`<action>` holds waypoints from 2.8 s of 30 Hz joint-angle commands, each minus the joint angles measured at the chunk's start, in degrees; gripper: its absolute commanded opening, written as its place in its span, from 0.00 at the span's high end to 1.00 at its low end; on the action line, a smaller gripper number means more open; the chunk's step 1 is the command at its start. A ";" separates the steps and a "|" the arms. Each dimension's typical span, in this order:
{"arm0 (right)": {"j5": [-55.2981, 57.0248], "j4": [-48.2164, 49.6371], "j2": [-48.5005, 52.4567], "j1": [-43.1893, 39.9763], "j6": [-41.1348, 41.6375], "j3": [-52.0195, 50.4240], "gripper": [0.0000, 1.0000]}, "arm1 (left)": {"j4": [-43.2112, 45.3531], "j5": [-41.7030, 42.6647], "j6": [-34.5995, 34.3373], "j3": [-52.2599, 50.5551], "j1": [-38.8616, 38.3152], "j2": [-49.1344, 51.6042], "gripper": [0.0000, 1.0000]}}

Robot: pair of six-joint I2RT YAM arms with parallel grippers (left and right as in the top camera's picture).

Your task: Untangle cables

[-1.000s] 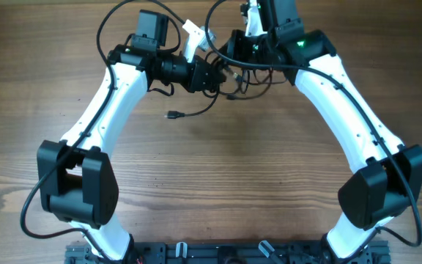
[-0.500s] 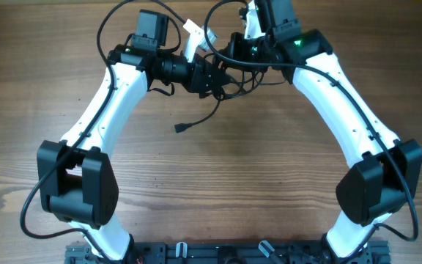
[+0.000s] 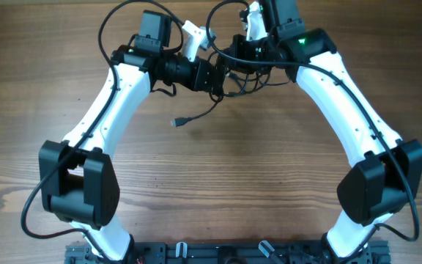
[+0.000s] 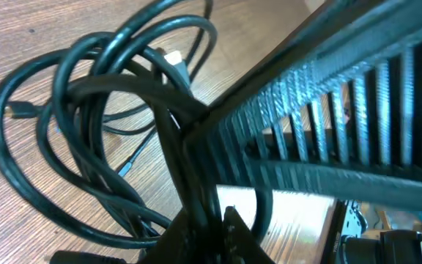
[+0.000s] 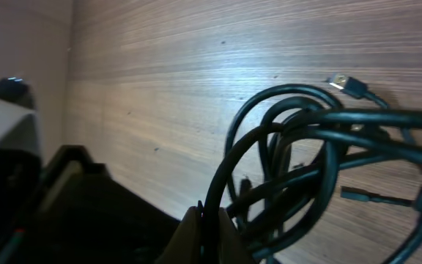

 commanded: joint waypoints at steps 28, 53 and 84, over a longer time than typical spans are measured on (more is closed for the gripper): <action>-18.88 0.00 -12.39 -17.57 -2.69 0.79 0.96 | -9.09 -8.50 -0.07 0.42 0.09 -1.18 0.96; -17.20 -4.44 -13.03 -20.04 -22.56 1.29 0.42 | 4.35 12.22 -24.04 0.85 -0.83 -9.33 0.96; 2.56 -6.93 -11.41 -12.37 -9.22 -1.40 0.67 | 24.90 18.62 -42.07 0.83 -0.48 -9.33 0.96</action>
